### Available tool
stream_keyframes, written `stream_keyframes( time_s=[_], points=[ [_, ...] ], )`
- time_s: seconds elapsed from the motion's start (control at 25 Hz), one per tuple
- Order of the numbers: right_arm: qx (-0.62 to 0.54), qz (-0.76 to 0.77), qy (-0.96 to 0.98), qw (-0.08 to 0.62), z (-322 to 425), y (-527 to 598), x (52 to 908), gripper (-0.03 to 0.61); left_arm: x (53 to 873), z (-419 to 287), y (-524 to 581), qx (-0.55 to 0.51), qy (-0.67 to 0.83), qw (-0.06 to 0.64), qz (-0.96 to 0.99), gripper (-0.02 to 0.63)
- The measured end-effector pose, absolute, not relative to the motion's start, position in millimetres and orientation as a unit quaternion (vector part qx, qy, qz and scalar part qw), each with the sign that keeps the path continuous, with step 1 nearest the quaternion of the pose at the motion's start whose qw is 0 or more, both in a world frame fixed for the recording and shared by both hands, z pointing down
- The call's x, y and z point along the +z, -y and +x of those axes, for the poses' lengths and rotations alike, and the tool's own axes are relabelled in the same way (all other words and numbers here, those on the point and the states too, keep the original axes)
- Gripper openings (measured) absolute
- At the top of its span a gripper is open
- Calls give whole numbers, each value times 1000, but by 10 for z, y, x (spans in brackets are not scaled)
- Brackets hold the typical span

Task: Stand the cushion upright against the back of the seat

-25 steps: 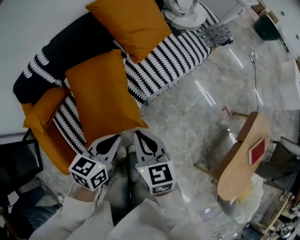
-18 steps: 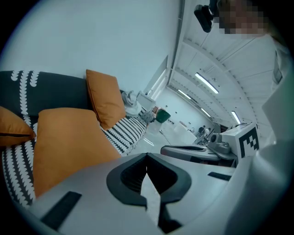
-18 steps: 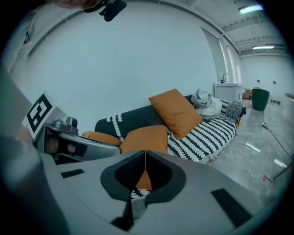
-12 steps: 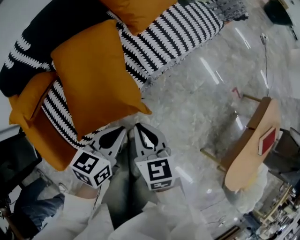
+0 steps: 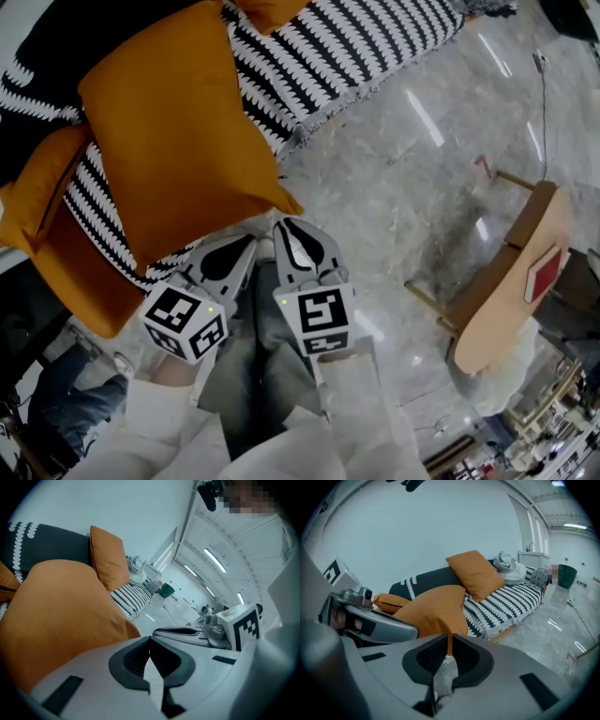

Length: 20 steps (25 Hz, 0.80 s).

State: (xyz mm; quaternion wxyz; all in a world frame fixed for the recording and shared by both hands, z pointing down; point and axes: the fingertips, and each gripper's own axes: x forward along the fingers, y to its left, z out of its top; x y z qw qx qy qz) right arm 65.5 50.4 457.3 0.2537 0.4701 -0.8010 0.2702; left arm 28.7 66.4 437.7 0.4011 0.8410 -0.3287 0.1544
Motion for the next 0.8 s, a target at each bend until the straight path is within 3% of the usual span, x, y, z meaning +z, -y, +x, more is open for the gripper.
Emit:
stream_keyframes(
  time_s=[0.12,0.28,0.8],
  points=[
    [276,474,793,265,717,-523,4792,23,4568,331,-708,163,327,406,838,8],
    [274,480,787,275,734,-481,4881,106,4614,350,-678,166,330,409,835,8],
    [269,472,774,326,924,-416,5278,152,4768,447,-650,165,339,419,826,8]
  ],
)
